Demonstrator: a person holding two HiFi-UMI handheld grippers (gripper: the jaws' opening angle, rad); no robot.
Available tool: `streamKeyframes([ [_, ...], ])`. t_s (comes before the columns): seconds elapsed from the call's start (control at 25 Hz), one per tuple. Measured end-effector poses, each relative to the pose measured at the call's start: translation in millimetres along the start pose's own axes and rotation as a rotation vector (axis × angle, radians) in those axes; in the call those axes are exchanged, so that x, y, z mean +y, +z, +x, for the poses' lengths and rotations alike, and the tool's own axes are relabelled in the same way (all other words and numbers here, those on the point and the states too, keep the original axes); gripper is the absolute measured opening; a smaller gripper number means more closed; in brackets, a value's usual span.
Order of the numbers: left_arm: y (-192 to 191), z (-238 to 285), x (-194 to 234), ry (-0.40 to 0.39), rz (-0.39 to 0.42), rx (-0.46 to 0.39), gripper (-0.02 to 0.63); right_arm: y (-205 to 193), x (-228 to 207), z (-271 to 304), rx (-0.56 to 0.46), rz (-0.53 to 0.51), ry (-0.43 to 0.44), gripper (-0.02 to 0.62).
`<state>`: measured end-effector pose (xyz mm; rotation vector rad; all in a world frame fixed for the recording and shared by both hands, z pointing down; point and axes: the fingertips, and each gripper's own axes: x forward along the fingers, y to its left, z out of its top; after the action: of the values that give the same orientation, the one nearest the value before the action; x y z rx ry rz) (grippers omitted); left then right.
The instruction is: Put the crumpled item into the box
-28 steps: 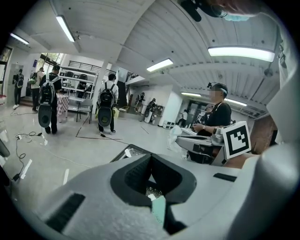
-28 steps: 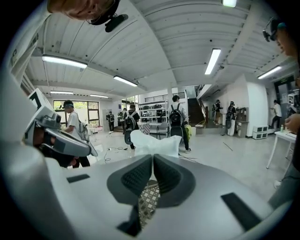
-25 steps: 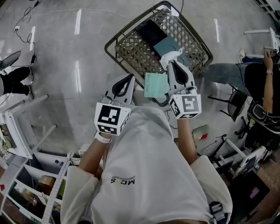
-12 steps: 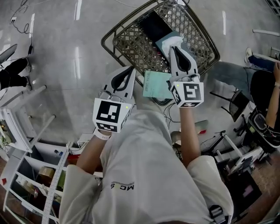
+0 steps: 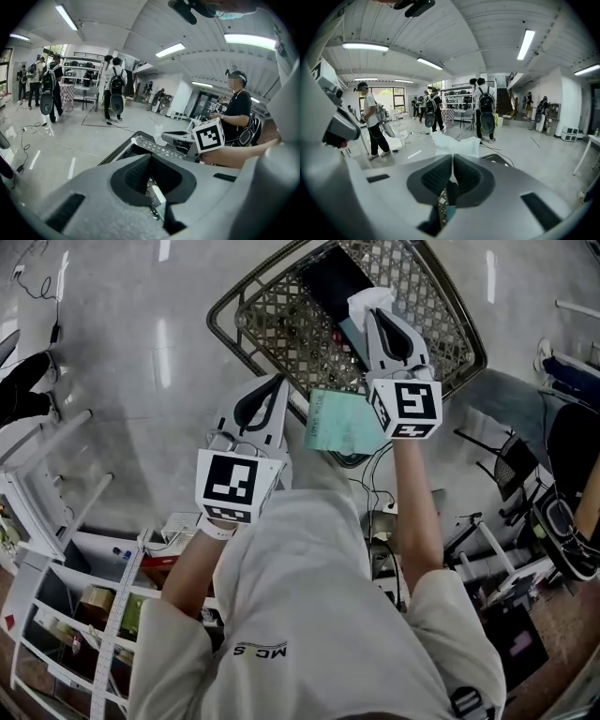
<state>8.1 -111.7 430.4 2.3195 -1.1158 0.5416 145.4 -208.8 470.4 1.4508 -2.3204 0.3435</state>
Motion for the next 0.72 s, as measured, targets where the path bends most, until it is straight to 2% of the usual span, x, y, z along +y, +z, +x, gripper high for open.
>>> streamKeyframes([
  [0.16, -10, 14, 7, 0.007, -0.007, 0.017, 0.023, -25, -5, 29, 0.036, 0.025, 0.017, 0.026],
  [0.36, -20, 29, 15, 0.017, -0.025, 0.026, 0.023, -52, -13, 65, 0.091, -0.006, 0.015, 0.026],
  [0.56, -31, 37, 16, 0.006, -0.031, 0.051, 0.024, -83, -18, 95, 0.213, -0.061, 0.032, 0.026],
  [0.72, -39, 41, 16, 0.002, -0.037, 0.064, 0.023, -108, -20, 113, 0.309, -0.065, 0.064, 0.026],
])
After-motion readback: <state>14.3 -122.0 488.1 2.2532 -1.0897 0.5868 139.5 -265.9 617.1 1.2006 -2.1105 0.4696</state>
